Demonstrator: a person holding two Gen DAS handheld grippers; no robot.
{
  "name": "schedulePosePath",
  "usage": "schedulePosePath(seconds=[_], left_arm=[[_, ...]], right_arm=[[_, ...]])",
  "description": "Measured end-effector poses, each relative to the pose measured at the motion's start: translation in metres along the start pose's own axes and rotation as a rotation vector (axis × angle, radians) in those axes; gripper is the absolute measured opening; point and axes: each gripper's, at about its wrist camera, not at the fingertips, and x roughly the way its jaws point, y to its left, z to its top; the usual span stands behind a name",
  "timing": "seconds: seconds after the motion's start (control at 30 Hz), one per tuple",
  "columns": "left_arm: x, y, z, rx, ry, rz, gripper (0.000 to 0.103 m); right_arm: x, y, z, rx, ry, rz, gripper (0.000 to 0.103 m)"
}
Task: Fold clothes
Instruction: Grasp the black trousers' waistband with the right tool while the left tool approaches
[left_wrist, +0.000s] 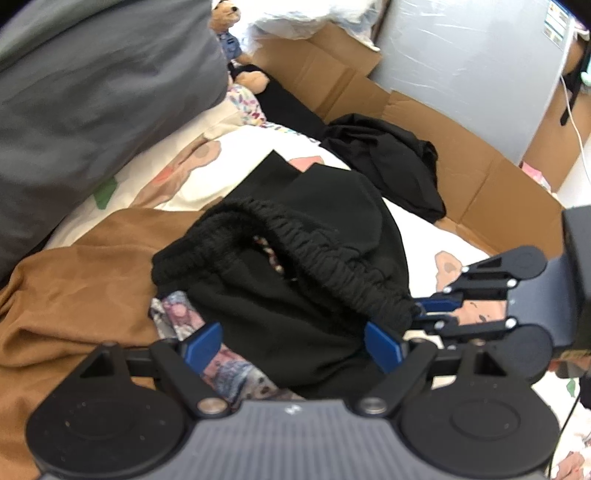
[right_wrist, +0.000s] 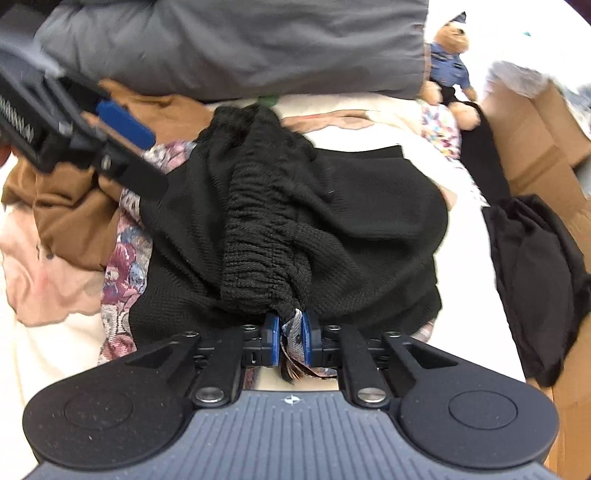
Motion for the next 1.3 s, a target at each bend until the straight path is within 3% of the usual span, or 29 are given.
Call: schedulePosePath(seconds=[0.63,1.0,1.3], left_arm=[[-0.028,-0.088,0.011,0.114,-0.03,-0.047,0.087],[-0.022,-0.139,0.004,0.199,-0.006,-0.061,0.087],[-0.006,-0.152,-0.005,0.248,0.039,-0.07,0.087]], right_arm=[[-0.125,-0.058,-0.059,0.219,-0.042,-0.119,0.011],[-0.174,-0.083,-0.125,0.304,-0.018,-0.17,0.01],[-0.189,-0.107,-0.191,0.428,-0.002,-0.207,0.01]])
